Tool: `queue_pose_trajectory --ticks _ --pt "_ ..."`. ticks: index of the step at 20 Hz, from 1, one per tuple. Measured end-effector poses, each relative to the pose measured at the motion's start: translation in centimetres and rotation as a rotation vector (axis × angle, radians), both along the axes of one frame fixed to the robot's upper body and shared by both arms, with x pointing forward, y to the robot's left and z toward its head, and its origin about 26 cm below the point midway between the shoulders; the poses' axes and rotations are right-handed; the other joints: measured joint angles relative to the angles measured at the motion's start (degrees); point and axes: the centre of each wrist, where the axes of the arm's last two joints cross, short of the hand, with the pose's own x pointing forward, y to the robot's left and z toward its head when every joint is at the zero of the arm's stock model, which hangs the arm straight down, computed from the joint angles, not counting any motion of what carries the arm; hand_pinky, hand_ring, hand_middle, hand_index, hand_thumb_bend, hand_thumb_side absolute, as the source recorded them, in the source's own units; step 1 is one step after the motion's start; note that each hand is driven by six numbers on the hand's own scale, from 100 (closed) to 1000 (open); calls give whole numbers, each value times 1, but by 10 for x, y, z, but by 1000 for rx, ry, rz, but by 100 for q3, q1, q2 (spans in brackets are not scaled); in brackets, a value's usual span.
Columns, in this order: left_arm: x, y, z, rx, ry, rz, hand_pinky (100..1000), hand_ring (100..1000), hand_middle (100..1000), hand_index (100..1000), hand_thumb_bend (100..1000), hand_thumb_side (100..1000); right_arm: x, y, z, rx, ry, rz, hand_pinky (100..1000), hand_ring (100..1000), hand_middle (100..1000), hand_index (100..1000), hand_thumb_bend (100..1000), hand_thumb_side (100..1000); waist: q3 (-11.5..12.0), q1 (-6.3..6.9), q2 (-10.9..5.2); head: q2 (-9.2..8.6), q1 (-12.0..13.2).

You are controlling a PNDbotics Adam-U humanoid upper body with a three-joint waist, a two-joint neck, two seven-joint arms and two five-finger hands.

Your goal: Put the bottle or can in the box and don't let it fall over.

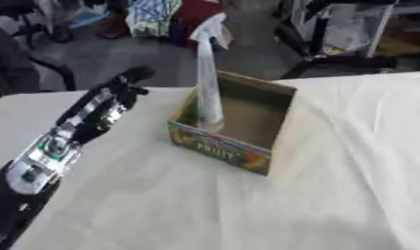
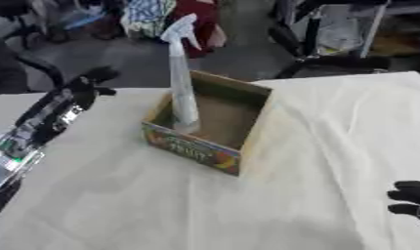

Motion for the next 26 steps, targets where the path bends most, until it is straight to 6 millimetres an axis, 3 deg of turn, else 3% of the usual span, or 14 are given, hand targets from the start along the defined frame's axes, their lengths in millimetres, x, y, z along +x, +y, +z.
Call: queue_pose_trajectory --ticks 6,10,15,26 --pt "-45 -7 -30 -129 59 -2 792 1000 840 980 100 800 -4 -7 -6 -8 19 -35 778 833 812 818 100 548 256 -8 -73 101 -90" --pt "-59 -20 -61 -246 89 34 790 1000 844 980 100 815 -7 -11 -10 -8 30 -58 777 833 812 817 100 551 396 -47 -126 204 -144" --pt "-61 -41 -84 -334 128 33 787 1000 844 981 108 846 -12 -19 -16 -7 46 -95 777 833 814 817 100 550 523 -73 -187 371 -186" --pt "-55 -54 -96 -361 199 1 781 1000 831 972 140 879 -15 -27 -20 -5 50 -150 778 836 819 826 100 541 580 -138 -261 880 -523"
